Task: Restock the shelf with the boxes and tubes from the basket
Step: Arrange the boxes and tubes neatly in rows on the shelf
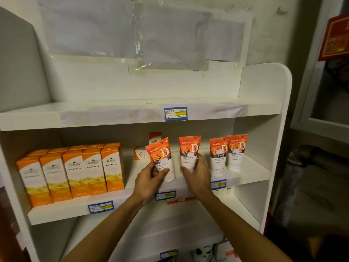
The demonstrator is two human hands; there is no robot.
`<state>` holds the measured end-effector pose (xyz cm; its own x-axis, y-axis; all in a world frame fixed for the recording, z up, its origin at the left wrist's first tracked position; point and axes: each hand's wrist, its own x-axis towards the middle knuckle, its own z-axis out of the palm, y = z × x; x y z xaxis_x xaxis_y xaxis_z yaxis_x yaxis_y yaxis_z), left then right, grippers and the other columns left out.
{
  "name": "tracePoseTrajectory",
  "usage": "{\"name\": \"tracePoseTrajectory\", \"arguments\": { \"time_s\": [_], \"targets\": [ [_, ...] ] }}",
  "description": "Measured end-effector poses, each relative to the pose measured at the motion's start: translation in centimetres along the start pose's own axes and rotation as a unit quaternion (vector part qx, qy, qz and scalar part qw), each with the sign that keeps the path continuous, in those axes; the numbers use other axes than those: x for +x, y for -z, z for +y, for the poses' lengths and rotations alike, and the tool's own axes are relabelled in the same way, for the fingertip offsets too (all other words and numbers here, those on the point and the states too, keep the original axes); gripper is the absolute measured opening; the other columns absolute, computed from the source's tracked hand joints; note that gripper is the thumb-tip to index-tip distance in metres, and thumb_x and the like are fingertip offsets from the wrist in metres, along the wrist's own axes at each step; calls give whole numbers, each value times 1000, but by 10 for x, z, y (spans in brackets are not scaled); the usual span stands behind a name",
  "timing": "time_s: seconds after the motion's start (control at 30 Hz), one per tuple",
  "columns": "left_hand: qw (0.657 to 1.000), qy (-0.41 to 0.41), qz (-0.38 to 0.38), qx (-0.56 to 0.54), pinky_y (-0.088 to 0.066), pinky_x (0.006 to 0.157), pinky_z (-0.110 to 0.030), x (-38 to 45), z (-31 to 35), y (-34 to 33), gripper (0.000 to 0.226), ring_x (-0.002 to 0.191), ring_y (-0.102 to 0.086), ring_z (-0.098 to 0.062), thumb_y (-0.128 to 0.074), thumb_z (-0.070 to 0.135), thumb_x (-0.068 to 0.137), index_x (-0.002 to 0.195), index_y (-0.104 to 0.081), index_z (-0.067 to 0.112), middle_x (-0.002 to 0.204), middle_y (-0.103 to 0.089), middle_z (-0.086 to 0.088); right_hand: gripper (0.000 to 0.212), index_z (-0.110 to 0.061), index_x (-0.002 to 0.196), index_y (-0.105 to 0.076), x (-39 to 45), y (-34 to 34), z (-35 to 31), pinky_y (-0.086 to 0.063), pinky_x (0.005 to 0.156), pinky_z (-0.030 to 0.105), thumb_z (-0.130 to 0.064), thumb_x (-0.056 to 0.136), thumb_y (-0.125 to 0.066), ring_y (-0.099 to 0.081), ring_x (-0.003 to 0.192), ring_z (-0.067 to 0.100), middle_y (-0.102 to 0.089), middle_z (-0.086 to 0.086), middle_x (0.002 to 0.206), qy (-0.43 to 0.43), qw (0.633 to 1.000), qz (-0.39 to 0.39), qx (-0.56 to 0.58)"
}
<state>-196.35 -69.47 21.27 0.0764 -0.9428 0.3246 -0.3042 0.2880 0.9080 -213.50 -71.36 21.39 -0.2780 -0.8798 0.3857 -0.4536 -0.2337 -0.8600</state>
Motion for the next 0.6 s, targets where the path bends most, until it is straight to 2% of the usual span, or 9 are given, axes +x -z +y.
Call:
{"name": "tracePoseTrajectory", "arguments": {
  "time_s": [0.17,0.3,0.47,0.6],
  "targets": [
    [999,13,12,32,-60,85,-41,3,4,0,37,93,-71,-13,-71,45,86,118,-62,26,110,-73,7,61,-23,139,-44,-9,25,9,-52,101,43,-32,87,-74,-58,123,22,-59,-2,135,3,999,-16,-47],
    [993,-14,-11,120,-58,81,-30,1,21,-12,31,86,-68,-7,-71,43,88,115,-63,30,102,-72,12,68,-22,146,-38,-9,41,15,-49,101,41,-35,88,-72,-57,126,22,-57,-2,140,-3,996,-23,-83],
    [991,-12,-18,131,-56,78,-26,-1,31,-31,36,90,-68,-11,-72,40,88,120,-65,24,108,-72,7,67,-24,145,-39,-6,43,16,-49,100,41,-38,88,-72,-56,126,22,-57,-3,140,-4,996,-31,-88],
    [990,-23,-15,139,-60,81,-34,-4,31,-38,38,88,-69,-12,-70,42,88,121,-64,24,108,-73,6,69,-24,147,-38,-5,42,21,-49,102,43,-40,88,-70,-55,128,23,-55,-2,142,-7,996,-26,-88]
  ]
}}
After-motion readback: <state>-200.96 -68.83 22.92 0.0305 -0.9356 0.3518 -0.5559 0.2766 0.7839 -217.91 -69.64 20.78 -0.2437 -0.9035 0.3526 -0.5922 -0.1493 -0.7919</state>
